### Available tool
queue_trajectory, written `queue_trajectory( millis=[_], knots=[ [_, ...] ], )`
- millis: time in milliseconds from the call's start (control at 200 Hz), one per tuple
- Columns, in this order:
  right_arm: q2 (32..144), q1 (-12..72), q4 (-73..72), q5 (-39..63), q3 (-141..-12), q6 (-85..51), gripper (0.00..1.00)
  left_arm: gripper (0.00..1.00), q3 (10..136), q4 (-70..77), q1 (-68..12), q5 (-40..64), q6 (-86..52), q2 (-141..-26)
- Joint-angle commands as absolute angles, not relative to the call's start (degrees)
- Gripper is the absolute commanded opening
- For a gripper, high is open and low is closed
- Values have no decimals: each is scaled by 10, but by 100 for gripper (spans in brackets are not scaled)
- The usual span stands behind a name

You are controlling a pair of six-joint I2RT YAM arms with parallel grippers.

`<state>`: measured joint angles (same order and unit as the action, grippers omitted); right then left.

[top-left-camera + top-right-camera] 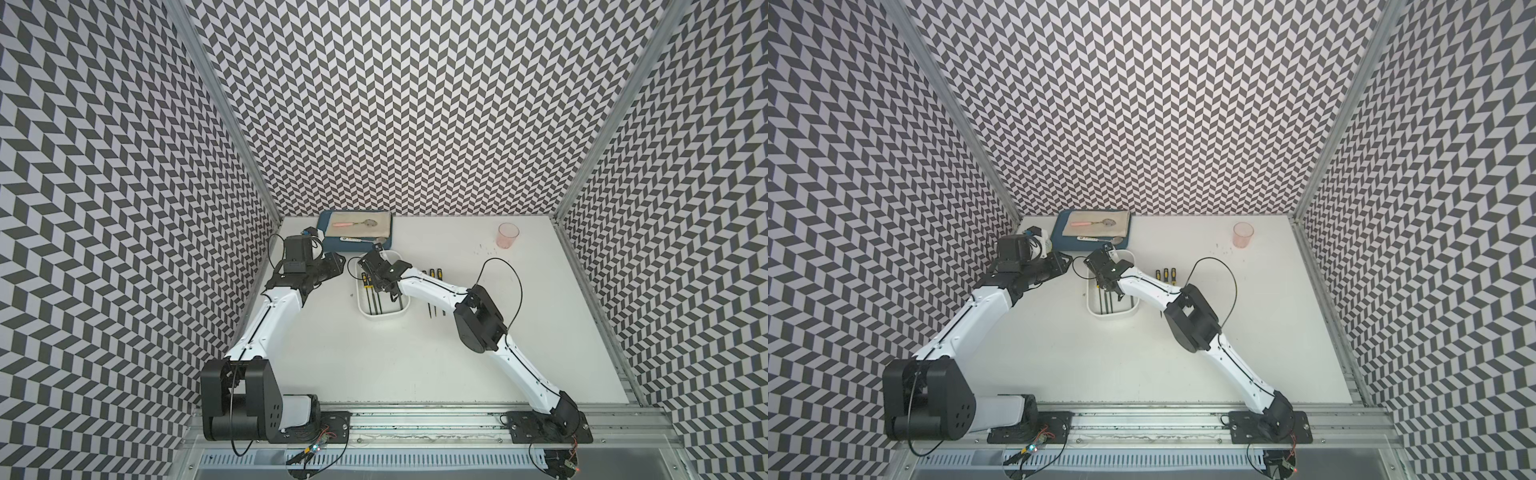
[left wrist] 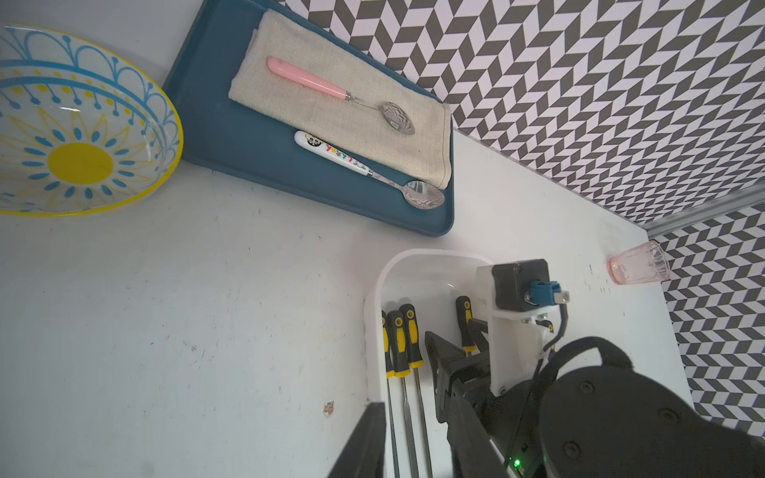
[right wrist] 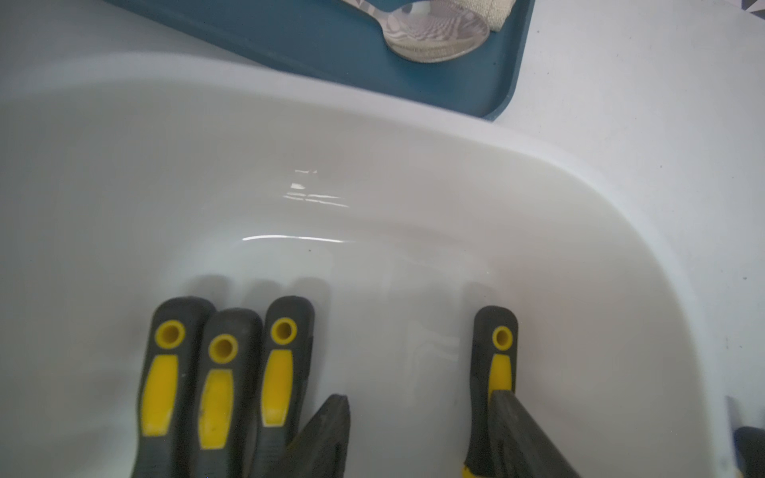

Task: Take the file tool out of the storage box
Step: Adjust the storage box at the center of the board.

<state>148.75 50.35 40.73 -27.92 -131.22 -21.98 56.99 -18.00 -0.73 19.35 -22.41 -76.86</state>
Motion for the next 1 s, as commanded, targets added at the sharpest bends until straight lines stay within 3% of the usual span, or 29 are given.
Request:
queue_trajectory(
  millis=[0, 416, 796, 996],
  knots=[
    [1480, 501, 400, -283, -1319, -225, 58, 32, 564, -166, -9, 201, -222, -761],
    [1250, 485, 217, -159, -1129, -216, 56, 32, 565, -165, -10, 200, -222, -765],
    [1232, 449, 326, -167, -1092, -218, 47, 32, 565, -168, -10, 198, -222, -766],
    [1239, 447, 340, -164, -1092, -221, 48, 32, 565, -171, -10, 195, -222, -765]
  ],
)
